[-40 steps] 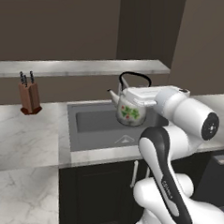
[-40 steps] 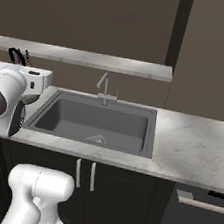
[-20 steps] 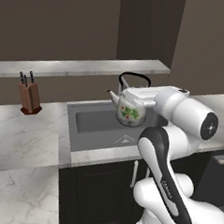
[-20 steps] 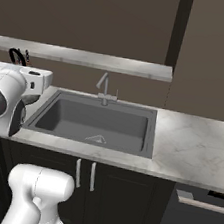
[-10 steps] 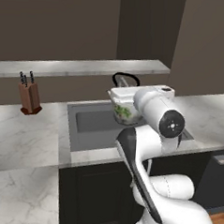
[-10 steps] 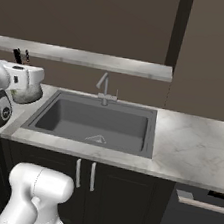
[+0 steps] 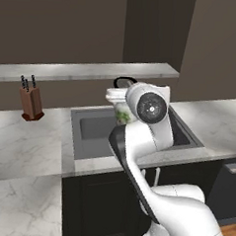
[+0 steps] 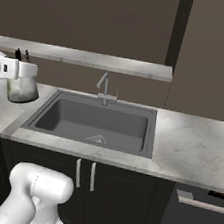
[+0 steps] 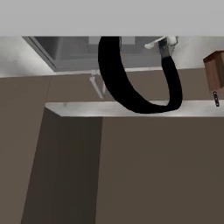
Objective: Open the cabinet, pick the kettle from the cabinet, and place it in the sink.
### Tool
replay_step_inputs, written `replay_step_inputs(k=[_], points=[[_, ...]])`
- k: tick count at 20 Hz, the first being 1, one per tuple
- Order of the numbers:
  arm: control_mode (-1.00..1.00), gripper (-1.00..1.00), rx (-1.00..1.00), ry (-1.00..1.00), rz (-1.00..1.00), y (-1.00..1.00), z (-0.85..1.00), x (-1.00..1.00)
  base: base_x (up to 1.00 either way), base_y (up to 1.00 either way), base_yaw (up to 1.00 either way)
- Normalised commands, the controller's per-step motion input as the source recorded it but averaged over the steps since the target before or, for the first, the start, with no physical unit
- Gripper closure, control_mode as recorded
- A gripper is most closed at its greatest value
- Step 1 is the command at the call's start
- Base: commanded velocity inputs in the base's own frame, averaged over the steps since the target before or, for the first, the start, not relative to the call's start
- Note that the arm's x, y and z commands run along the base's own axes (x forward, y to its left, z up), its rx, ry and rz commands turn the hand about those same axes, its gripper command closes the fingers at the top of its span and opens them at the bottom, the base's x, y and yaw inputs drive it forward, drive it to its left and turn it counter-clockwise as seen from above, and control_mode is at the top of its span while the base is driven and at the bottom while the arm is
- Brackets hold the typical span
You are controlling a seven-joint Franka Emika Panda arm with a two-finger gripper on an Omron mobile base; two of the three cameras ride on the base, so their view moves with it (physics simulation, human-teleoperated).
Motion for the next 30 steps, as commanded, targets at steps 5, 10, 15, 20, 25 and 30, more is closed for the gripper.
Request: replay_step_inputs(k=[5,10,15,20,25,30], points=[[-1.00,1.00,0.05,0.02,0.00,-0.02,-0.09,0.10,0.00,0.00,0.00],[-1.00,1.00,0.01,-0.03,0.00,-0.05,-0.25,0.09,0.00,0.00,0.00],[-1.00,1.00,0.01,-0.06,0.00,-0.09,-0.35,0.13,0.00,0.00,0.00],[-1.00,1.00,0.03,0.05,-0.05,-0.04,-0.23,0.35,0.00,0.00,0.00],[-1.00,1.00,0.14,0.22,-0.08,0.00,-0.05,0.42,0.00,0.00,0.00],[-1.00,1.00,0.16,0.29,-0.03,0.00,-0.04,0.35,0.00,0.00,0.00]])
